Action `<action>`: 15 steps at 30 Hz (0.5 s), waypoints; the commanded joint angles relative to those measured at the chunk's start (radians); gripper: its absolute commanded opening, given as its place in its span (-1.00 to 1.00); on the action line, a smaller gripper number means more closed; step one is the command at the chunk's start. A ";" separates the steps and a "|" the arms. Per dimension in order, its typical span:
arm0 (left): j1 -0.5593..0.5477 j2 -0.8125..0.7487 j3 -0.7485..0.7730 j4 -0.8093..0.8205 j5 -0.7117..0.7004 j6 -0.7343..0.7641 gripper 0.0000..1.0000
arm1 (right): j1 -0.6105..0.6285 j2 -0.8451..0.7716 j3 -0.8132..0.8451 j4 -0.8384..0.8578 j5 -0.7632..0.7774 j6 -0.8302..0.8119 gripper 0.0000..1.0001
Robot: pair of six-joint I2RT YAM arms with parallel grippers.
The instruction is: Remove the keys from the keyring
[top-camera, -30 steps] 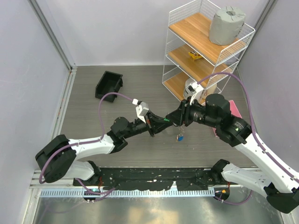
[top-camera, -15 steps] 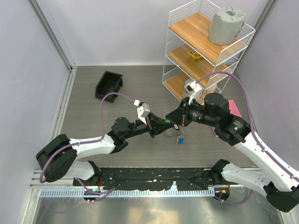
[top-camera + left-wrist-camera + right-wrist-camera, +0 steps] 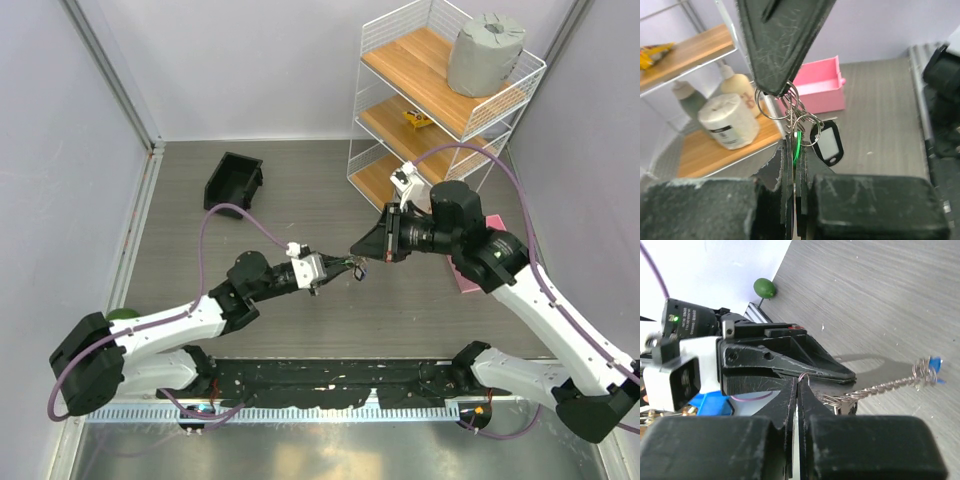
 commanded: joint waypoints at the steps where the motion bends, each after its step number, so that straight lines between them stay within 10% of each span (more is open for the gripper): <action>1: -0.010 -0.067 0.009 -0.118 -0.089 0.370 -1.00 | -0.031 0.060 0.069 -0.131 -0.091 0.060 -0.89; 15: -0.036 -0.078 0.008 -0.212 -0.218 0.533 -1.00 | -0.059 0.129 0.053 -0.199 -0.120 0.023 -0.89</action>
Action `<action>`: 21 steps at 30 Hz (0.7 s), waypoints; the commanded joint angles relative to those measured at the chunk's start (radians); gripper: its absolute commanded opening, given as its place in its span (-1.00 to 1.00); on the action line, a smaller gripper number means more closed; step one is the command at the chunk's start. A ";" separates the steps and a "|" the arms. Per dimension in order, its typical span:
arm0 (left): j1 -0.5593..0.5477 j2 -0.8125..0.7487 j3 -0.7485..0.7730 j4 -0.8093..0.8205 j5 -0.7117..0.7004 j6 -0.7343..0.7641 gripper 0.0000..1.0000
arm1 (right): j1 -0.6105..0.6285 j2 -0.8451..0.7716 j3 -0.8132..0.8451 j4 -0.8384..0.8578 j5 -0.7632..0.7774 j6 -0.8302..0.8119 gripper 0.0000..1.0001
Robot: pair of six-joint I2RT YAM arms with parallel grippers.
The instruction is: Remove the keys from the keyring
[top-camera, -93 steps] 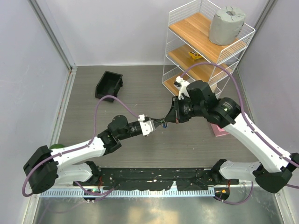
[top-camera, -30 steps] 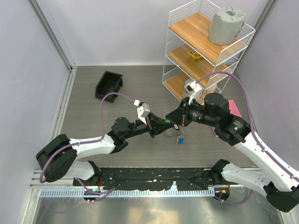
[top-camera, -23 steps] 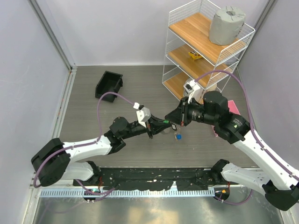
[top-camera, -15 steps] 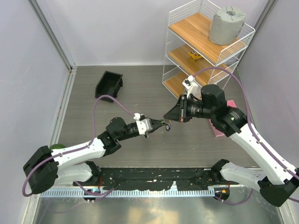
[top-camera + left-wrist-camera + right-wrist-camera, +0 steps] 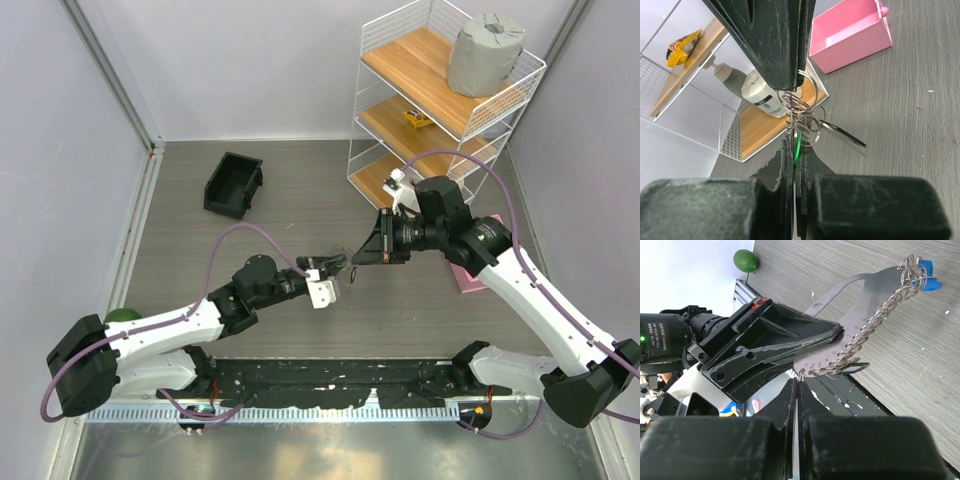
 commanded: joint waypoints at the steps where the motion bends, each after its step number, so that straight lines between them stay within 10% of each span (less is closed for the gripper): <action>1: 0.004 -0.028 0.008 0.028 -0.037 0.011 -1.00 | -0.001 0.000 0.020 -0.027 -0.017 -0.033 -0.89; 8: 0.004 -0.003 0.018 0.049 -0.023 -0.235 -1.00 | -0.003 0.003 0.074 -0.017 0.035 -0.095 -0.89; 15: 0.007 0.103 0.016 0.159 0.060 -0.500 -0.45 | -0.006 -0.012 0.060 0.096 0.089 -0.064 -0.89; 21: 0.100 0.209 -0.076 0.412 0.135 -0.814 -0.80 | -0.006 -0.011 0.017 0.171 0.170 -0.061 -0.89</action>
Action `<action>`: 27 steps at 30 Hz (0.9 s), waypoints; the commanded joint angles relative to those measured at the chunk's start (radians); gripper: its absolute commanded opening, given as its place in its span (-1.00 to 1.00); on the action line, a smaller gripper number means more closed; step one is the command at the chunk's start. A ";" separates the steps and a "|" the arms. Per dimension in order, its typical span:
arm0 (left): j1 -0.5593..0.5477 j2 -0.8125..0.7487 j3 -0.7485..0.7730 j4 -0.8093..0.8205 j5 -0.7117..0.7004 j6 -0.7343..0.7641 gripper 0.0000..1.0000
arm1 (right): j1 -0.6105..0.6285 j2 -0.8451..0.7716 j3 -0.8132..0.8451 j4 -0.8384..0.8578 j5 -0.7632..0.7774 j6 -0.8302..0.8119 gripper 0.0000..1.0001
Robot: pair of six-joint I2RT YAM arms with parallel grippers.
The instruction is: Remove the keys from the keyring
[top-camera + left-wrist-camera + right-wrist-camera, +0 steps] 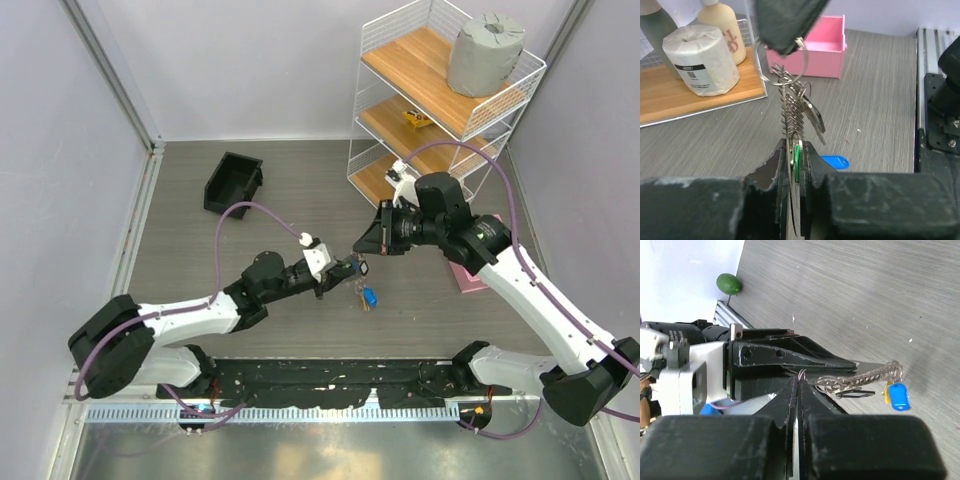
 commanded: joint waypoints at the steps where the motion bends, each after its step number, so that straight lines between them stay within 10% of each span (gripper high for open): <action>1: 0.091 0.063 -0.079 0.293 0.079 -0.321 -0.88 | -0.003 -0.019 -0.014 0.177 0.064 0.008 -0.89; 7: 0.232 0.094 -0.137 0.394 0.149 -0.461 -1.00 | -0.003 0.035 -0.076 0.355 0.059 0.012 -0.89; 19: 0.297 0.037 0.133 -0.281 -0.143 -0.185 -1.00 | -0.002 0.257 0.015 0.596 0.154 -0.014 -0.89; 27: 0.355 0.175 0.263 -0.349 -0.197 -0.106 -0.87 | 0.000 0.378 0.099 0.676 0.193 -0.035 -0.89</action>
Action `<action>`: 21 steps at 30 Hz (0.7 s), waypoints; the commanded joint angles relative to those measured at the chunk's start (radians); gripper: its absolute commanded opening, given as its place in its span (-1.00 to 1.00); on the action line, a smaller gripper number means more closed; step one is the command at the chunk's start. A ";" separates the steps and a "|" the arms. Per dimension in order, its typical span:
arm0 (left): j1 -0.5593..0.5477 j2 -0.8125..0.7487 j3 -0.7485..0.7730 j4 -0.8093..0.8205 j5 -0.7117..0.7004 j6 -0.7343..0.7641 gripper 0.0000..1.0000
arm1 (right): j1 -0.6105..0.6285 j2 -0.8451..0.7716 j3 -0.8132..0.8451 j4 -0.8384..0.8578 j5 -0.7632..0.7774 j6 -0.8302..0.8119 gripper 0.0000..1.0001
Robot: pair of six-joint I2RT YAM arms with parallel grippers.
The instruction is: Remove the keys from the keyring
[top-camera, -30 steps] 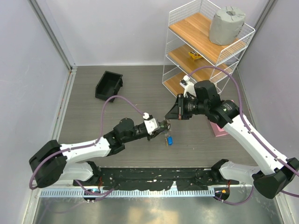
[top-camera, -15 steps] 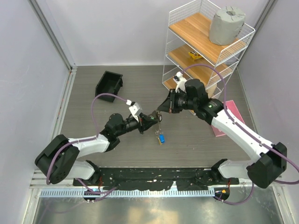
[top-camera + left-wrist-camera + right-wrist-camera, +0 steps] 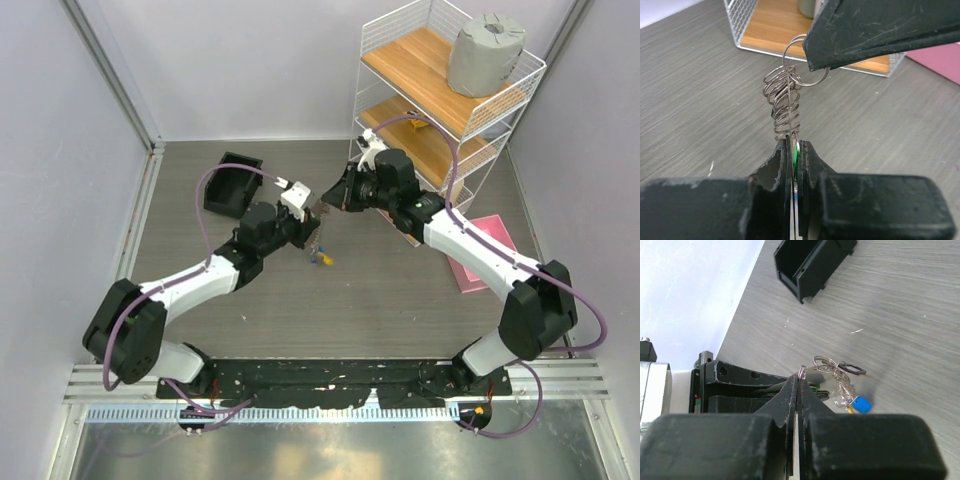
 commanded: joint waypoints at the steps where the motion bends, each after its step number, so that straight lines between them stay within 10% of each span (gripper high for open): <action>1: 0.044 0.078 0.068 -0.064 -0.071 0.057 -0.77 | -0.002 0.030 0.084 0.104 0.041 -0.031 -0.89; 7: 0.061 0.112 0.113 -0.056 -0.053 0.049 0.23 | -0.002 0.044 0.116 0.082 0.060 -0.051 -0.90; 21: 0.062 -0.166 0.093 -0.316 -0.131 -0.057 0.54 | -0.002 0.004 0.084 0.012 0.123 -0.111 -0.89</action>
